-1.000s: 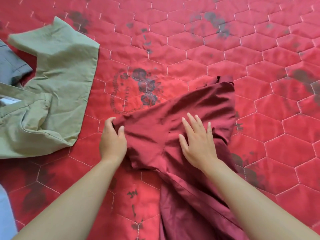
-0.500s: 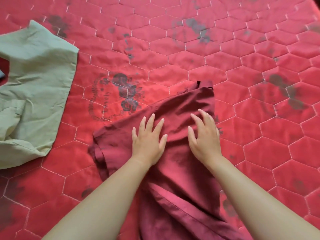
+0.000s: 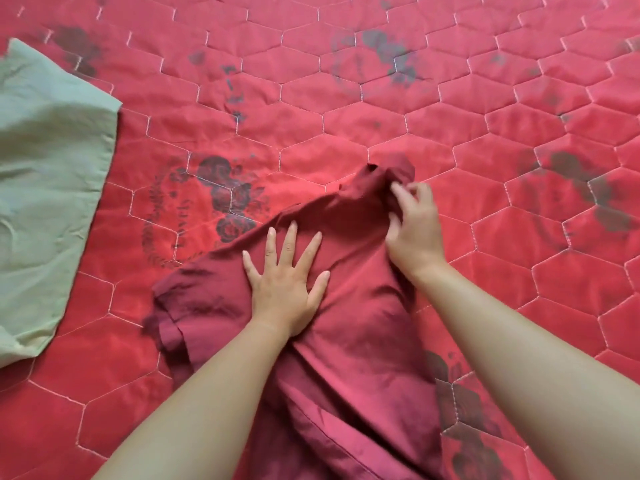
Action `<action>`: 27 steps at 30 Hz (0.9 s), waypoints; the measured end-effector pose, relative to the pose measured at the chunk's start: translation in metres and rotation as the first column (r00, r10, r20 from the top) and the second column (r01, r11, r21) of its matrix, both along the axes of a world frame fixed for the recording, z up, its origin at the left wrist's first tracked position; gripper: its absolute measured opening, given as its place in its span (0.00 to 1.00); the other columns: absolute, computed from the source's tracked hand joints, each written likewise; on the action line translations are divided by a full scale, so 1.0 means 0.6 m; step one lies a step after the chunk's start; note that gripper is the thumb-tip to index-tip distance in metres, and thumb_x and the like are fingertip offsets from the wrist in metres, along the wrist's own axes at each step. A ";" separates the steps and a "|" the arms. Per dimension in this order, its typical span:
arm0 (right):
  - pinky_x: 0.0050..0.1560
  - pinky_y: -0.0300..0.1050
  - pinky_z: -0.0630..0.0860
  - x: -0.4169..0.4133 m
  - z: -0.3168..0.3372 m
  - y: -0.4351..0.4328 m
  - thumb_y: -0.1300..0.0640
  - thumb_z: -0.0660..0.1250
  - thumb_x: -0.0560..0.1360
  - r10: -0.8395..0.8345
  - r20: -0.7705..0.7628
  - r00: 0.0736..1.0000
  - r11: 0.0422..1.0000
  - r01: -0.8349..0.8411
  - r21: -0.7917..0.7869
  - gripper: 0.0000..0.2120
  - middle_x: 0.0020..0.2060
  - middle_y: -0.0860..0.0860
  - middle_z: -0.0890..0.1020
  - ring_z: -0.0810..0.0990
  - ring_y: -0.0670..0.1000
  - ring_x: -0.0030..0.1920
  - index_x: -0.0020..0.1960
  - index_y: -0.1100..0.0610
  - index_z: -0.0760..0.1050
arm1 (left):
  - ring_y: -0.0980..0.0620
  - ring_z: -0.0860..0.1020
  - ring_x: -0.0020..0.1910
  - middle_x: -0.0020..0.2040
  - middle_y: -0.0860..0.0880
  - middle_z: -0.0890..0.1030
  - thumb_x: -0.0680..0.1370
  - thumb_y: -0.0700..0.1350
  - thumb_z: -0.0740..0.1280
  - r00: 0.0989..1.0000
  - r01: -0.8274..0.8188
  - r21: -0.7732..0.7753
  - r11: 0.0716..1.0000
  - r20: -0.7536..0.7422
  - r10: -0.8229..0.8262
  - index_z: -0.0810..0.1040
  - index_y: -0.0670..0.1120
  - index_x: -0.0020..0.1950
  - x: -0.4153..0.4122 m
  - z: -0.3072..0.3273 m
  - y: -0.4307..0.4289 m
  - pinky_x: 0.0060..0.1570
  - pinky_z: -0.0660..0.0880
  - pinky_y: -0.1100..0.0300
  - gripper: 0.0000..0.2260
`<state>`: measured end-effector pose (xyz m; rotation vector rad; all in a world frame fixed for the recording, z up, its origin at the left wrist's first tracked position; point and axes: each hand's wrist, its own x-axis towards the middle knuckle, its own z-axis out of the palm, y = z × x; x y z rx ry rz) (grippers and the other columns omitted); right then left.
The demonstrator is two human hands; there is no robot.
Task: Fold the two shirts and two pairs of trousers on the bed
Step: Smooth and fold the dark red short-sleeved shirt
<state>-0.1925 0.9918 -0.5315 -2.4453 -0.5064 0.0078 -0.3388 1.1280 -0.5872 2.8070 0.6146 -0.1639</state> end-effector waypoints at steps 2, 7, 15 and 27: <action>0.65 0.45 0.64 0.033 0.012 0.017 0.70 0.63 0.71 0.023 0.030 0.999 1.000 -0.023 0.006 0.25 0.62 0.61 0.70 0.70 0.61 0.61 0.68 0.61 0.69 | 0.47 0.42 0.76 0.78 0.54 0.46 0.74 0.66 0.45 0.999 -0.042 -0.002 0.999 0.030 0.042 0.47 0.65 0.74 0.013 -0.003 0.005 0.67 0.42 0.33 0.28; 0.67 0.55 0.62 -0.004 0.005 -0.007 0.51 0.61 0.77 -0.004 -0.070 0.998 0.976 -0.011 -0.218 0.26 0.74 0.54 0.55 0.61 0.59 0.70 0.73 0.50 0.60 | 0.46 0.45 0.76 0.78 0.53 0.48 0.72 0.66 0.44 0.998 -0.049 0.031 0.998 0.049 0.048 0.50 0.63 0.74 0.018 -0.010 0.010 0.66 0.44 0.32 0.30; 0.69 0.43 0.61 -0.240 0.006 -0.158 0.59 0.66 0.75 0.032 -0.236 0.971 0.999 -0.039 -0.024 0.22 0.67 0.53 0.67 0.66 0.51 0.68 0.68 0.58 0.68 | 0.49 0.36 0.75 0.77 0.55 0.40 0.75 0.66 0.50 0.988 0.004 -0.134 0.991 -0.154 -0.025 0.46 0.61 0.75 0.036 0.033 0.036 0.65 0.38 0.30 0.30; 0.50 0.47 0.64 -0.406 0.043 -0.425 0.42 0.63 0.73 -0.002 -0.504 0.863 0.791 -0.308 -0.529 0.11 0.45 0.42 0.74 0.73 0.51 0.54 0.52 0.46 0.74 | 0.54 0.67 0.68 0.67 0.53 0.70 0.75 0.49 0.66 0.984 0.174 -0.285 0.943 0.013 -0.177 0.74 0.53 0.63 -0.280 0.153 -0.228 0.66 0.60 0.42 0.16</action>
